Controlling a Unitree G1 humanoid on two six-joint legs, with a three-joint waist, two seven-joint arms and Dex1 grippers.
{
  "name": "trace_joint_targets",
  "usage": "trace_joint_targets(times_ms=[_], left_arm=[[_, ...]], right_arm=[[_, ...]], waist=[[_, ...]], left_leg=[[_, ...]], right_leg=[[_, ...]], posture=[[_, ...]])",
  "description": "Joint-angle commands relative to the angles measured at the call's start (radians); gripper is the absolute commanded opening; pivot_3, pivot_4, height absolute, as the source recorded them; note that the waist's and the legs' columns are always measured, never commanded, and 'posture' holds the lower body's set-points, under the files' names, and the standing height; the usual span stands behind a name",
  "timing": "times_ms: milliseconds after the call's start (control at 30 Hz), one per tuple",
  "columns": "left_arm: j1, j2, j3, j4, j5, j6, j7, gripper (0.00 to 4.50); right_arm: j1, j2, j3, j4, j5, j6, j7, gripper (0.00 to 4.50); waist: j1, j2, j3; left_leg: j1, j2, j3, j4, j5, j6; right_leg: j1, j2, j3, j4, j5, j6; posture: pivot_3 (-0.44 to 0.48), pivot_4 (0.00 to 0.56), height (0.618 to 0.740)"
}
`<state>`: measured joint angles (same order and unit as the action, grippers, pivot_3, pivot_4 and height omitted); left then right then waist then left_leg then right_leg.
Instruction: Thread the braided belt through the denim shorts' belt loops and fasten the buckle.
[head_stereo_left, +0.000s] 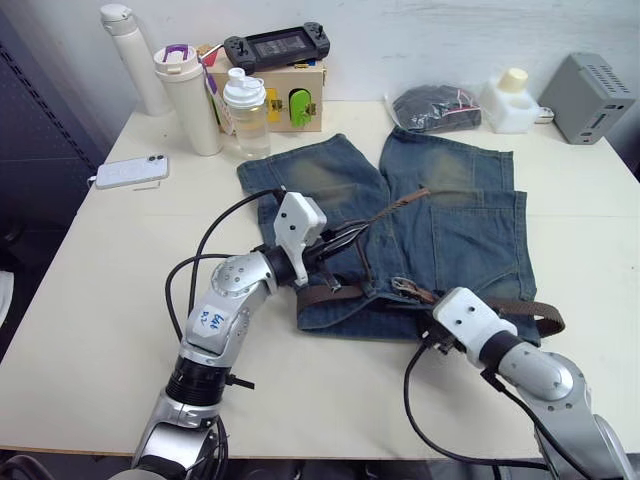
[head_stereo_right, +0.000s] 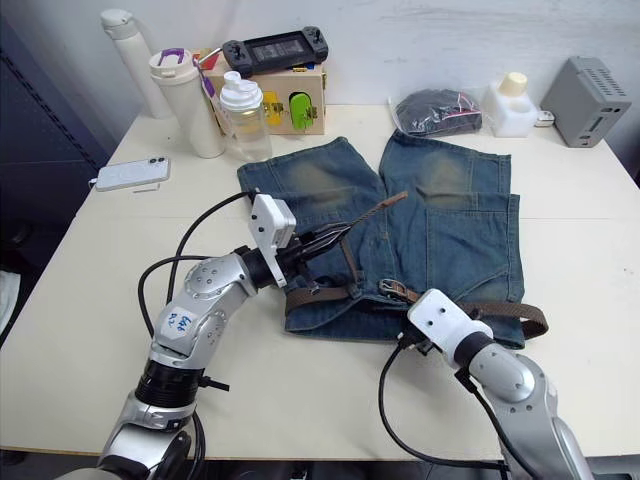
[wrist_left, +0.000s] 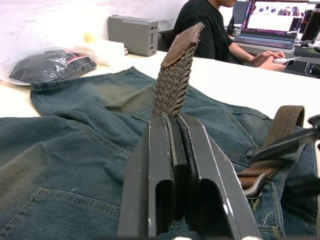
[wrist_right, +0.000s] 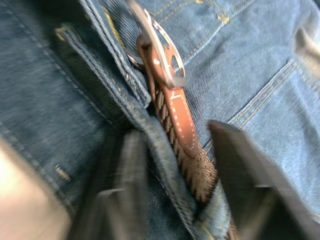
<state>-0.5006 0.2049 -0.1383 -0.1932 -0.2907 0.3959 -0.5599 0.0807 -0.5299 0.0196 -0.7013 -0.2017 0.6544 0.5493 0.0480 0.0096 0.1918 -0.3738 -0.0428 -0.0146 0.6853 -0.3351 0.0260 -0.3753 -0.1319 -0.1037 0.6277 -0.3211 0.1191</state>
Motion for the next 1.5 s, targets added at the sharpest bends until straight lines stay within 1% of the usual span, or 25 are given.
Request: trace_joint_targets(times_ms=[33,67,233,367,533,700,833,1067,1500], left_arm=[[0.009,0.014,0.005,-0.040,-0.002,-0.009,-0.005,0.00],[0.013,0.019,-0.001,-0.044,0.002,-0.009,-0.008,0.00],[0.090,0.087,-0.085,-0.079,0.047,-0.002,-0.058,0.00],[0.116,0.100,-0.093,-0.097,0.031,0.025,-0.074,0.00],[0.135,0.108,-0.098,-0.115,0.015,0.073,-0.089,0.00],[0.149,0.099,-0.107,-0.112,0.022,0.132,-0.066,0.00],[0.152,0.071,-0.083,-0.072,0.023,0.171,-0.023,0.00],[0.132,0.027,-0.080,-0.071,0.012,0.197,-0.002,0.00],[0.113,-0.017,-0.088,-0.030,0.019,0.200,0.014,0.00]], right_arm=[[-0.023,0.018,-0.019,-0.036,0.024,0.048,-0.019,0.03],[-0.026,0.019,-0.019,-0.039,0.026,0.058,-0.021,0.03],[-0.093,0.094,-0.063,-0.072,0.077,0.201,-0.060,0.03],[-0.138,0.147,-0.085,-0.096,0.113,0.316,-0.087,0.03],[-0.178,0.175,-0.103,-0.117,0.144,0.403,-0.119,0.03],[-0.195,0.178,-0.103,-0.129,0.169,0.426,-0.143,0.03],[-0.194,0.155,-0.083,-0.139,0.178,0.409,-0.151,0.03],[-0.183,0.132,-0.073,-0.153,0.198,0.412,-0.160,0.03],[-0.184,0.116,-0.041,-0.176,0.221,0.433,-0.177,0.03]], waist=[[0.000,0.000,0.000],[0.000,0.000,0.000],[-0.005,0.000,0.000],[-0.004,0.000,0.000],[-0.005,0.000,0.000],[-0.008,0.000,0.000],[-0.008,0.000,0.000],[-0.007,0.000,0.000],[-0.009,0.000,0.000]], left_leg=[[0.000,0.000,0.000,0.000,0.000,0.000],[0.000,0.000,0.000,0.000,0.000,0.000],[0.000,0.000,0.000,-0.001,0.000,0.000],[0.000,0.000,0.000,0.000,0.000,0.000],[0.000,0.000,-0.001,0.000,0.000,0.000],[0.000,0.000,-0.001,-0.001,0.000,0.000],[0.000,-0.001,-0.001,-0.001,0.000,0.000],[0.000,-0.001,-0.001,-0.001,0.000,0.000],[-0.001,0.000,-0.001,-0.001,0.000,0.000]], right_leg=[[0.000,0.000,0.000,0.000,0.000,0.000],[0.000,0.000,0.000,0.000,0.000,0.000],[0.000,0.000,0.000,0.000,0.000,0.000],[0.000,0.000,0.000,0.000,0.000,0.000],[-0.001,0.000,0.001,0.000,0.000,0.000],[-0.001,0.000,0.001,0.000,0.000,0.000],[-0.001,0.000,0.001,0.000,0.000,0.000],[-0.001,0.000,0.001,0.000,0.000,0.000],[-0.001,0.000,0.001,0.000,0.000,0.000]], posture=[[0.000,0.150,0.690],[0.000,0.150,0.690],[0.000,0.150,0.690],[0.000,0.150,0.690],[0.000,0.150,0.690],[0.000,0.150,0.690],[0.000,0.150,0.690],[0.000,0.150,0.690],[0.000,0.150,0.690]])
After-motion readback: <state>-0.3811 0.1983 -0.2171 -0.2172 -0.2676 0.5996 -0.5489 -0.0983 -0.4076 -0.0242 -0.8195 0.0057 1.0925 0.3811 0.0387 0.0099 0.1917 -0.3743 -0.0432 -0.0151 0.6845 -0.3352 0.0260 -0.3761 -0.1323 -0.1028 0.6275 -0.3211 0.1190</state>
